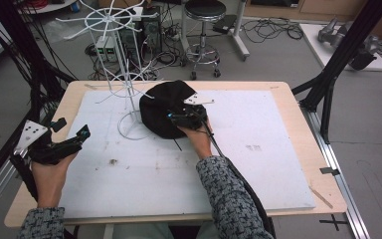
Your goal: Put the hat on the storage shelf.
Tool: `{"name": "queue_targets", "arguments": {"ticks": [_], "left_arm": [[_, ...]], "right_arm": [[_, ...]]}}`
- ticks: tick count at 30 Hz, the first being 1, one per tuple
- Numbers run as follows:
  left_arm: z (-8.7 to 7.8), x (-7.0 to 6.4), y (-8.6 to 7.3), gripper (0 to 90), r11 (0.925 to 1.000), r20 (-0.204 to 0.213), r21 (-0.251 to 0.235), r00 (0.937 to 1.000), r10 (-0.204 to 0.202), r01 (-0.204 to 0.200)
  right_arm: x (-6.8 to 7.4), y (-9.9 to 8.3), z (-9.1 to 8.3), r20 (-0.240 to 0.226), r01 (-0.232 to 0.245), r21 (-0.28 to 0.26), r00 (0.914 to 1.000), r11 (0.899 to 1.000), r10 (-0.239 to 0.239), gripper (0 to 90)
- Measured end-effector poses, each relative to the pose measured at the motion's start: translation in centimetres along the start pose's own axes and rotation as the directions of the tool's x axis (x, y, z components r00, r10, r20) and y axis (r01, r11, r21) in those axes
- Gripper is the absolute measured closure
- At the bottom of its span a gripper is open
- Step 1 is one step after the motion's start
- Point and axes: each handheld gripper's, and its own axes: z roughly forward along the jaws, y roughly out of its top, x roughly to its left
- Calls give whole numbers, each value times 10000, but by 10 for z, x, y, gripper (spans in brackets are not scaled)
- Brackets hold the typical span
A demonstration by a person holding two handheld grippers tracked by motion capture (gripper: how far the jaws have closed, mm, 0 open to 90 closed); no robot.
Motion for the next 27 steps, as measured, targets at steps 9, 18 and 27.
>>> {"name": "queue_targets", "arguments": {"ticks": [9,18,27], "left_arm": [[0,-1,0,169,10000,20,8,10000,35,-35],[-2,2,1,169,10000,-42,-84,10000,-24,23],[-2,2,1,169,10000,-74,-82,10000,-21,20]], "right_arm": [[3,1,0,-250,323,242,9992,9992,-317,719],[0,16,-17,259,499,-674,9985,9965,-483,831],[-10,27,-37,702,352,-1242,9972,9916,-266,837]]}}
